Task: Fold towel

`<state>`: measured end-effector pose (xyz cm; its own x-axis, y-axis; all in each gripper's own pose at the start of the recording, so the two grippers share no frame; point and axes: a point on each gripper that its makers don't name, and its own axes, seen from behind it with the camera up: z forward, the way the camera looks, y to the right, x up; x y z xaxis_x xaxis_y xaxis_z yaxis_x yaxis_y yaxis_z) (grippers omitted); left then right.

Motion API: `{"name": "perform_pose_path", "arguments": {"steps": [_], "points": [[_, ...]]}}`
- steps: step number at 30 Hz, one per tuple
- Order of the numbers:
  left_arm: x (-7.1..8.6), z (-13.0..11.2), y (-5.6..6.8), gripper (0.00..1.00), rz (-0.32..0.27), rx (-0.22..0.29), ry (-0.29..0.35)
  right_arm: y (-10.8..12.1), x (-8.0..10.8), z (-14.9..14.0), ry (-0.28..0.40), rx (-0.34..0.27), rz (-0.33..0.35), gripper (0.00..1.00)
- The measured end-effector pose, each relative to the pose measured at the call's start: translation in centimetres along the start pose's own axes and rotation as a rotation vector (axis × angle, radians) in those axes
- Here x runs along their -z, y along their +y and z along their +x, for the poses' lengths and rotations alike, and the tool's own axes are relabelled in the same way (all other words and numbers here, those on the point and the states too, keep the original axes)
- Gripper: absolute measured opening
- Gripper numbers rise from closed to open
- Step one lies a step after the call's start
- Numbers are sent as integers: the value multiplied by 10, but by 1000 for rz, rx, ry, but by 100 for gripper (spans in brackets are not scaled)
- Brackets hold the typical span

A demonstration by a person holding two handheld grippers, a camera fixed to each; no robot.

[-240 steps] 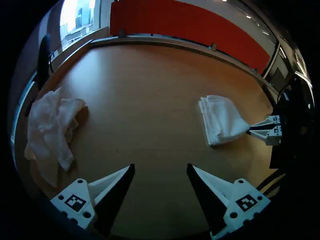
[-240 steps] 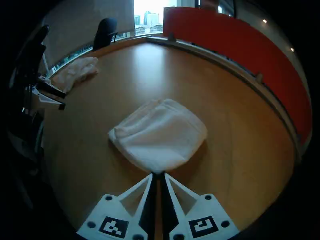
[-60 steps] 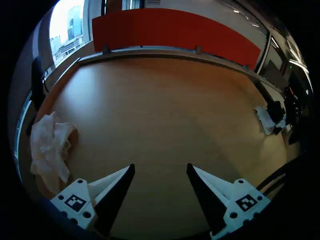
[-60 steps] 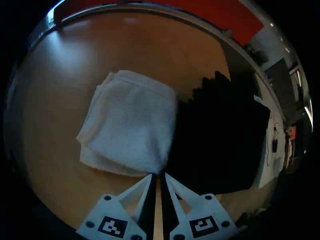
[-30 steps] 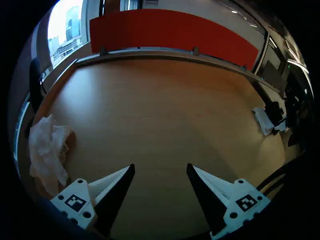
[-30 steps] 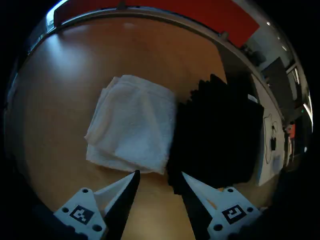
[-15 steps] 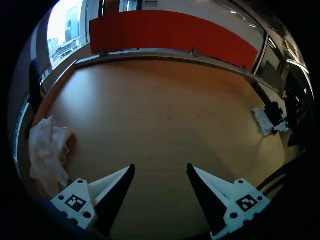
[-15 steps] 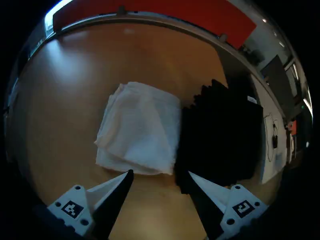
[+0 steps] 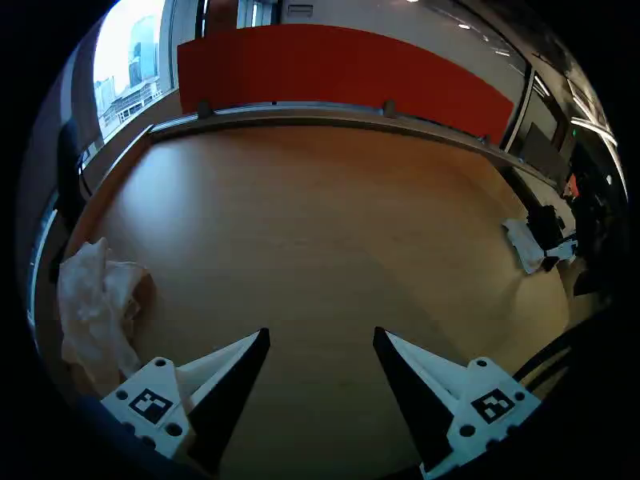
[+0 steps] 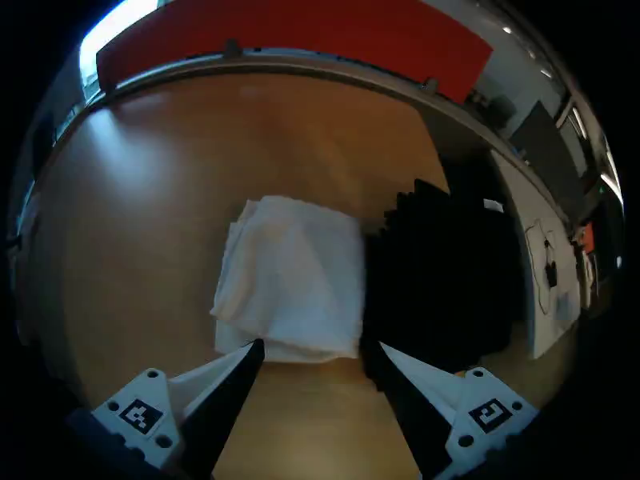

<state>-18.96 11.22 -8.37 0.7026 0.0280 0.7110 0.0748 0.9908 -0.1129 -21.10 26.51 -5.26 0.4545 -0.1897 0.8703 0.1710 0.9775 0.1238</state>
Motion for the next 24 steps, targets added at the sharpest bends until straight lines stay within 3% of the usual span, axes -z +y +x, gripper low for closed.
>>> {"name": "perform_pose_path", "arguments": {"steps": [14, 24], "points": [[3, 11, -2, 96, 3, -2, 24, -11, 12, 22, 129, -264, -10, 100], [2, 23, -9, 97, 17, -5, 47, -18, 19, 34, 190, -298, -32, 100]]}}
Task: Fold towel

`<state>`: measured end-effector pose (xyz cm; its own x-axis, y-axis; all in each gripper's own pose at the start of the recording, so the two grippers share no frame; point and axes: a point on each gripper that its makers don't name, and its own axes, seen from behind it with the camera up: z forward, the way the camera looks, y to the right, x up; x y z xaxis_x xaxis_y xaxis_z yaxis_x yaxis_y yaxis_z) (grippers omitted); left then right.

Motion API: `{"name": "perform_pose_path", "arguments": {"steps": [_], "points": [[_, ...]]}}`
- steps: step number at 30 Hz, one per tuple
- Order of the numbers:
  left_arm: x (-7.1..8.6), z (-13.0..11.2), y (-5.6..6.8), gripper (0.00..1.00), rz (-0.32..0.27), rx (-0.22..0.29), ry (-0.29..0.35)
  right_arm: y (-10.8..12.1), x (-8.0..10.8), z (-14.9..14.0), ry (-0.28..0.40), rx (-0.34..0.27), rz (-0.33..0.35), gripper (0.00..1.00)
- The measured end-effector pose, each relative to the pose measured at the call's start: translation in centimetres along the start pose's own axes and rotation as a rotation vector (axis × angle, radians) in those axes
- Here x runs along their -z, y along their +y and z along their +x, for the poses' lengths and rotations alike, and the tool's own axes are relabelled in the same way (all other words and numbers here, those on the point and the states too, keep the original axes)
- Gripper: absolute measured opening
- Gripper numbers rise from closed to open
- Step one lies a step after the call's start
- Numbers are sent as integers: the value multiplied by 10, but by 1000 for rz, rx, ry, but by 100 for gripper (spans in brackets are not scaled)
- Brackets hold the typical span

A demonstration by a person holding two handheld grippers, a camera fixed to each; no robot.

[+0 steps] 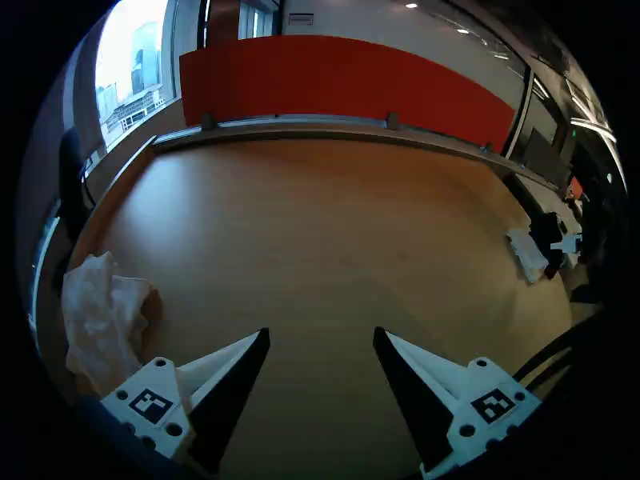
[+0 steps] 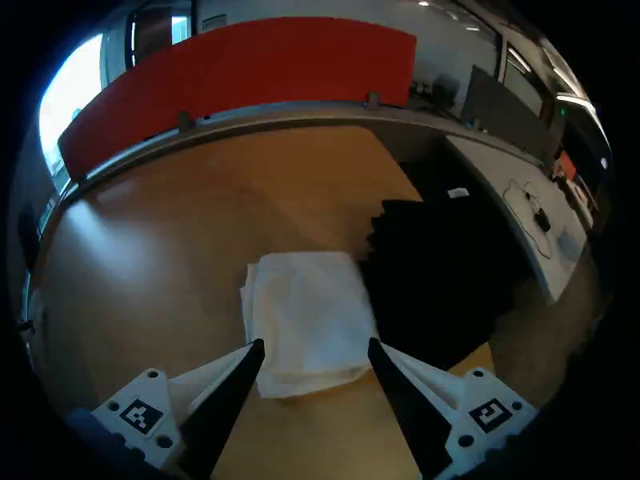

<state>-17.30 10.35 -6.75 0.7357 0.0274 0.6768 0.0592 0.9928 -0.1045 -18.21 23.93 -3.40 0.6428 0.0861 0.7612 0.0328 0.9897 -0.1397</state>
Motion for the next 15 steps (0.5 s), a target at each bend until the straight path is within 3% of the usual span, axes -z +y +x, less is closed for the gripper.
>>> {"name": "perform_pose_path", "arguments": {"steps": [8, 15], "points": [[-4, 24, -6, 97, 11, 16, 55, -14, 15, 26, 138, -1, -35, 100], [-4, 50, -11, 97, 23, 16, 122, -38, 34, 51, 282, 28, -22, 100]]}}
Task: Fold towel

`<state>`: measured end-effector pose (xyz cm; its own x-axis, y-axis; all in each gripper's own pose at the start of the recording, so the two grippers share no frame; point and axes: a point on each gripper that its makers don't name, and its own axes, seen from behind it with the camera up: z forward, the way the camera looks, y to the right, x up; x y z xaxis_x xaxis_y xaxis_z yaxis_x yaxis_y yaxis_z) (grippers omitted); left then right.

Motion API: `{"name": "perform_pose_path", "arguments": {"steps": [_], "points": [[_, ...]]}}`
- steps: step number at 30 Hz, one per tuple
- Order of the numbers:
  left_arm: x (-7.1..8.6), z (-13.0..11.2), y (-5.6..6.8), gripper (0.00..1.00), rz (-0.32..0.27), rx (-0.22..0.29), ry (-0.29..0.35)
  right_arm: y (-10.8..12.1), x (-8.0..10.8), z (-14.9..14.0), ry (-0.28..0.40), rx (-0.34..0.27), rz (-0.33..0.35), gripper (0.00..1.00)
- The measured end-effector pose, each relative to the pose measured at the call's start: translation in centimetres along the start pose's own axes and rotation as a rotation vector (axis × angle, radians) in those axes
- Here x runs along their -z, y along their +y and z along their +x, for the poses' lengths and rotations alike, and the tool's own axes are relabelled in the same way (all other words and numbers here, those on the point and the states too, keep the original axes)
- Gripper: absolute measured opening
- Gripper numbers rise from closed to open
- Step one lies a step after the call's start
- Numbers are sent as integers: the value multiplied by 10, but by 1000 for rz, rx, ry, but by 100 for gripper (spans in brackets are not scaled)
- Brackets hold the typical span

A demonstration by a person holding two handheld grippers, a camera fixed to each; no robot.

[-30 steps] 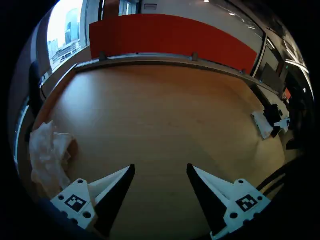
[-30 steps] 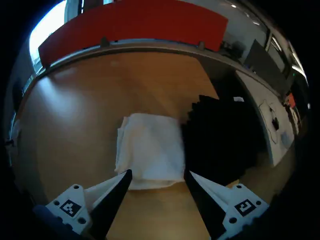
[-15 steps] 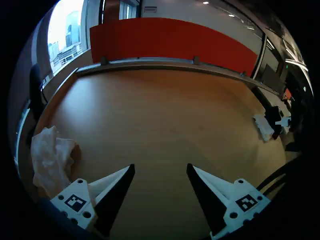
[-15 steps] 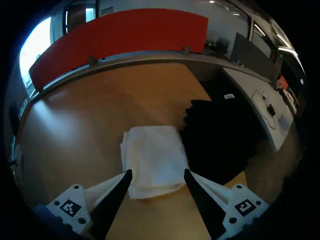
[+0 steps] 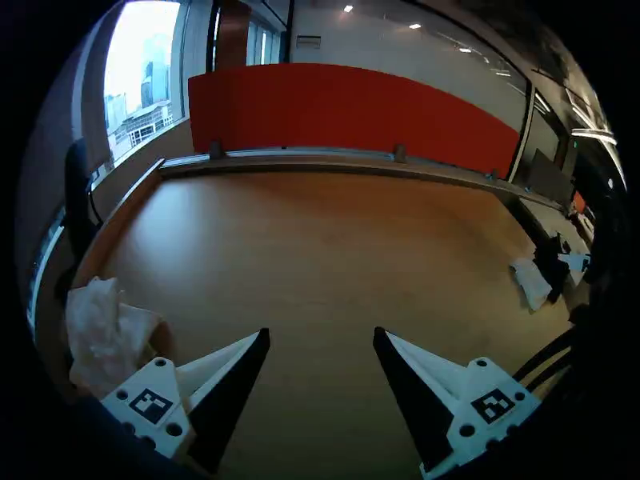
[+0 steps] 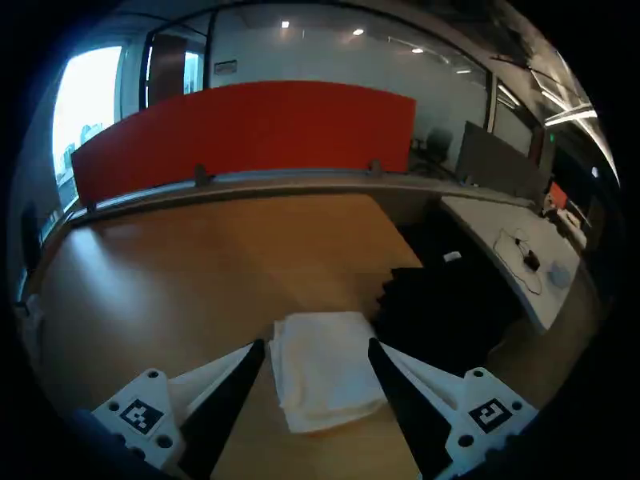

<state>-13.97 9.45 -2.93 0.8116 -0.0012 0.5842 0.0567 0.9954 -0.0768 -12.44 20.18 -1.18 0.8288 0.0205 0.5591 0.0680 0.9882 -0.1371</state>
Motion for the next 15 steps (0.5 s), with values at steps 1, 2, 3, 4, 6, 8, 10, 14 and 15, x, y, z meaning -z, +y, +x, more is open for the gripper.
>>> {"name": "perform_pose_path", "arguments": {"steps": [1, 2, 3, 4, 6, 8, 10, 14, 15], "points": [[0, 3, -1, 97, 1, -1, 9, -2, 1, 4, 16, 1, -1, 100], [-1, 6, -1, 97, 2, -2, 18, -5, 2, 8, 33, 2, -1, 100], [-1, 9, -2, 97, 4, -2, 27, -8, 3, 12, 51, 3, 1, 100], [-2, 11, -2, 97, 6, -2, 35, -11, 4, 16, 68, 4, 6, 100], [-3, 17, -4, 97, 9, 0, 53, -17, 7, 25, 105, 8, 17, 100], [-4, 22, -5, 97, 12, 3, 70, -24, 10, 34, 144, 13, 31, 100], [-5, 28, -8, 97, 17, 6, 92, -32, 14, 44, 189, 16, 49, 100], [-5, 42, -12, 96, 27, 2, 146, -47, 20, 62, 263, 25, 80, 100], [-5, 46, -13, 96, 28, -1, 161, -51, 22, 66, 279, 29, 86, 100]]}}
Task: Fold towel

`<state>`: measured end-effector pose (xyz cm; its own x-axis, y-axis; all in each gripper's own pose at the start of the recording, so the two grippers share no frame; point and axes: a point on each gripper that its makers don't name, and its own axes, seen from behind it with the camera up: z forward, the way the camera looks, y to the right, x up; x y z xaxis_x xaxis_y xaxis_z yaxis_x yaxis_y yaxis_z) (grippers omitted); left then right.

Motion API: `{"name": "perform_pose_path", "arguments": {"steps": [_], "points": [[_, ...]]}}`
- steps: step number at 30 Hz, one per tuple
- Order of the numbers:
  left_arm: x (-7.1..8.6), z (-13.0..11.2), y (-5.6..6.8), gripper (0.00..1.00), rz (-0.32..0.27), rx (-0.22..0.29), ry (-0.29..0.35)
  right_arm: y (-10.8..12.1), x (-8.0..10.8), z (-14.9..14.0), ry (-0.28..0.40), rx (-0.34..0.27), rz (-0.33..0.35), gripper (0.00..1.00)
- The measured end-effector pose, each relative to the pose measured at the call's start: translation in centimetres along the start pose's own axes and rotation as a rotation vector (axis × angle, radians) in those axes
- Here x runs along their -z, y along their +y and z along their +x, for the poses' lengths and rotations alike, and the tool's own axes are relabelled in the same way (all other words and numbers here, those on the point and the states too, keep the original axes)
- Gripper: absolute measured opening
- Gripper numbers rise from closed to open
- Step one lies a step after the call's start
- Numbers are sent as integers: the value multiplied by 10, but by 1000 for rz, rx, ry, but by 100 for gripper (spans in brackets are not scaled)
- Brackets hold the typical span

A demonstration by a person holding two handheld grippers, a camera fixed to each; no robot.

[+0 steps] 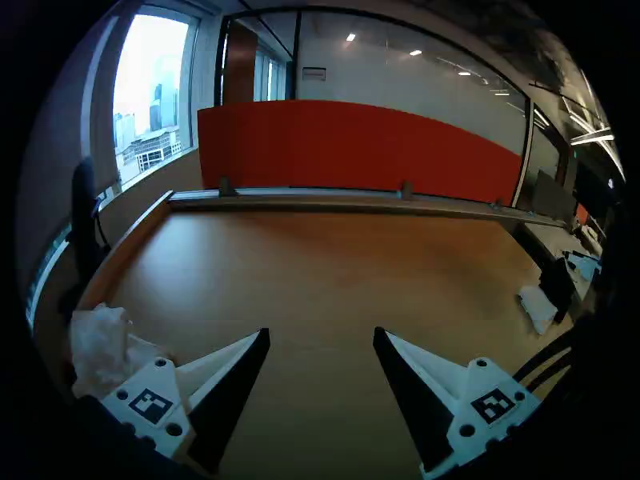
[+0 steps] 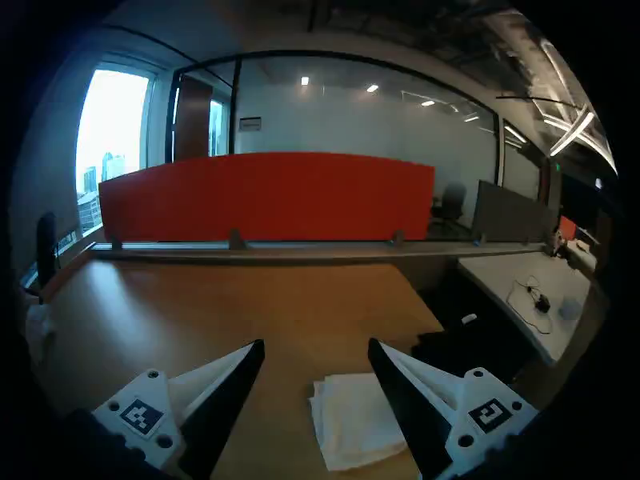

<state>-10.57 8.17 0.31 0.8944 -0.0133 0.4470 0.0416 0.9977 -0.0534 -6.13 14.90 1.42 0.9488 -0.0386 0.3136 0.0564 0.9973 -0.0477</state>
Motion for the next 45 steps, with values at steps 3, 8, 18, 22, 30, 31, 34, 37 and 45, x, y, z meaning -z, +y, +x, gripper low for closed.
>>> {"name": "perform_pose_path", "arguments": {"steps": [3, 8, 18, 22, 30, 31, 34, 37, 45], "points": [[-1, 11, -1, 96, -1, -9, 41, -12, -1, 13, 42, 16, 15, 100], [-4, 31, -3, 96, 5, -8, 119, -39, 2, 39, 116, 48, 55, 100], [2, 78, -7, 96, 19, -19, 303, -93, 7, 72, 188, 61, 118, 100], [5, 89, -11, 96, 30, -11, 339, -110, 9, 83, 215, 50, 129, 100], [8, 102, -19, 96, 58, -9, 389, -134, 14, 93, 240, 21, 131, 100], [8, 102, -20, 96, 60, -10, 393, -135, 13, 92, 239, 18, 131, 100], [9, 104, -21, 96, 65, -13, 403, -138, 13, 89, 235, 12, 134, 100], [10, 106, -24, 96, 71, -19, 408, -141, 13, 90, 235, 12, 136, 100], [15, 111, -28, 96, 81, -22, 432, -145, 14, 95, 239, 14, 124, 100]]}}
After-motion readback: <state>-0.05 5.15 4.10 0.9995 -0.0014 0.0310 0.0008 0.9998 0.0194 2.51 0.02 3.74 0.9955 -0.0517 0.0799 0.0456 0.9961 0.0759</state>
